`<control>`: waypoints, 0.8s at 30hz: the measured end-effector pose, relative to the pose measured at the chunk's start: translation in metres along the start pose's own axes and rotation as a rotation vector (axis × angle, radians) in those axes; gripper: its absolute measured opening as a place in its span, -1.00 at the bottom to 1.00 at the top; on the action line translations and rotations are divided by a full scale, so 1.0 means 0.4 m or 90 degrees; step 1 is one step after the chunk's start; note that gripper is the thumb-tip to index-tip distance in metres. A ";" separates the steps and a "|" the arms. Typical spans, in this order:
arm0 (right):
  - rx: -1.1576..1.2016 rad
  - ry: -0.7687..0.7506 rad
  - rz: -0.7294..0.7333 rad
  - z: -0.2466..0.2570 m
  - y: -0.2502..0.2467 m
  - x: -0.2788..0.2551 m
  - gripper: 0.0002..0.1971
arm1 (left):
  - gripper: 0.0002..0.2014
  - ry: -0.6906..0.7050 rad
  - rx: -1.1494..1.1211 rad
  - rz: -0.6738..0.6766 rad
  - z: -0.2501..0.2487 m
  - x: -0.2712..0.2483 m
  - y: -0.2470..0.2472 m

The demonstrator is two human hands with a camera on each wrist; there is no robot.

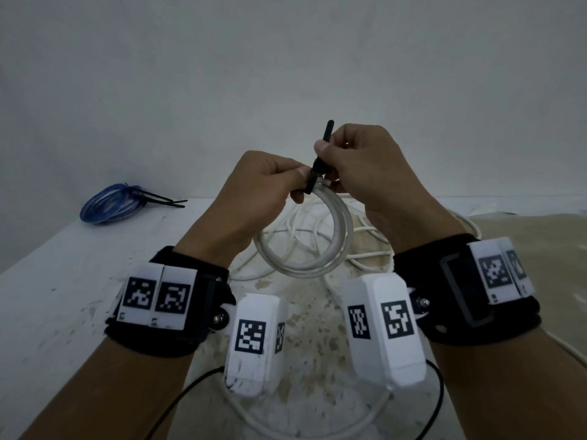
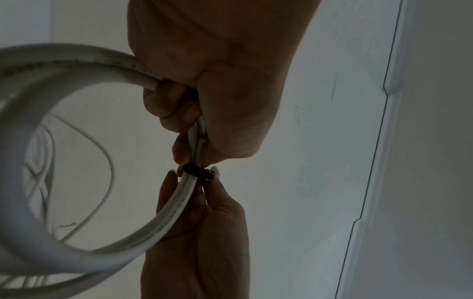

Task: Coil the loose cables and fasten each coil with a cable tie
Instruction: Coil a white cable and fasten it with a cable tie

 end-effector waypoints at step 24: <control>-0.115 -0.058 -0.094 -0.062 -0.027 0.041 -0.81 | -0.76 0.107 0.087 0.001 0.016 -0.004 0.043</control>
Point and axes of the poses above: each hand's wrist, its own x-axis towards the middle knuckle, its own y-axis out of the palm, z = x × y, the point moved 1 cm from there along x, towards the middle knuckle, and after that the axes turned 1 degree about -z, right-handed, at the moved point
